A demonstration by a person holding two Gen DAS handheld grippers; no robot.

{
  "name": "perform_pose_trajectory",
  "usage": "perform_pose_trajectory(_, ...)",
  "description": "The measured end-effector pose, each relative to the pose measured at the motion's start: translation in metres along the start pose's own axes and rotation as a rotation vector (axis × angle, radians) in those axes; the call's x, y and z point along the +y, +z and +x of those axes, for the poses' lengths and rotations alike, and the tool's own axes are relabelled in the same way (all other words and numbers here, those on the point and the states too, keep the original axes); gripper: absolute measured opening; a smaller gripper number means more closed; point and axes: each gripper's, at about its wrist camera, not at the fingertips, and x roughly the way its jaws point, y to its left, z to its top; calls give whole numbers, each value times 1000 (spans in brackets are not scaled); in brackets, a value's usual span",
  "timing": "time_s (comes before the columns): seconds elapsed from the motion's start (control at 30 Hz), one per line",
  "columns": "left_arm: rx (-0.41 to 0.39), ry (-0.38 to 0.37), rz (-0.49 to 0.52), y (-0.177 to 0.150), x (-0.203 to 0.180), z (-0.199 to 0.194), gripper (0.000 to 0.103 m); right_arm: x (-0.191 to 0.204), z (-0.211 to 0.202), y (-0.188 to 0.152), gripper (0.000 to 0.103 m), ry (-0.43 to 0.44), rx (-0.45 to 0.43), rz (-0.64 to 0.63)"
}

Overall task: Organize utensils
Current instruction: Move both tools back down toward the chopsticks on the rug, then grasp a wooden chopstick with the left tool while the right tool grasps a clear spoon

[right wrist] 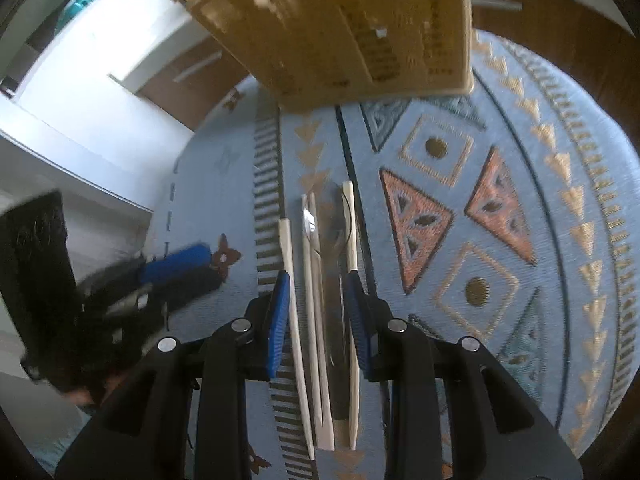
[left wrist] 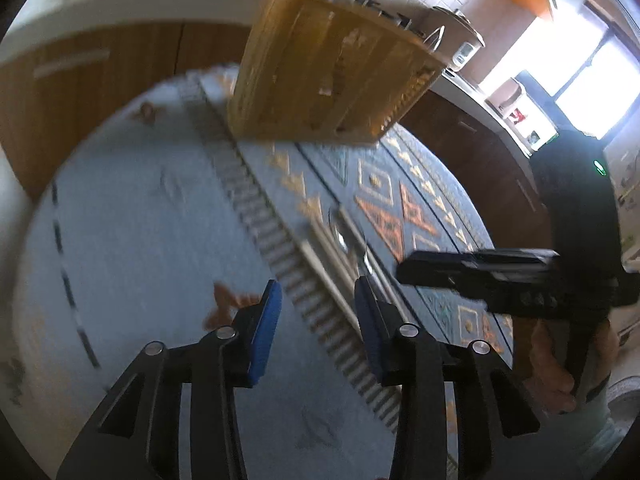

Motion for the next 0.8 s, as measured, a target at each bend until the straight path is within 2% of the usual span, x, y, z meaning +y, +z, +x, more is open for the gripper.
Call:
perform_pose_trajectory(0.17, 19, -2, -10, -16, 2, 5, 36, 5, 13, 5, 26, -13, 28, 4)
perform_pose_trajectory(0.27, 21, -10, -18, -19, 5, 5, 36, 9, 22, 8, 26, -71, 35, -26)
perform_pose_trajectory(0.4, 30, -21, -20, -20, 2, 3, 36, 13, 40, 14, 26, -90, 70, -37)
perform_pose_trajectory(0.7, 35, -26, 1, -24, 0, 5, 36, 36, 48, 16, 26, -192, 42, -113)
perform_pose_trajectory(0.8, 43, -36, -4, -24, 1, 9, 36, 40, 53, 16, 26, -244, 72, -151)
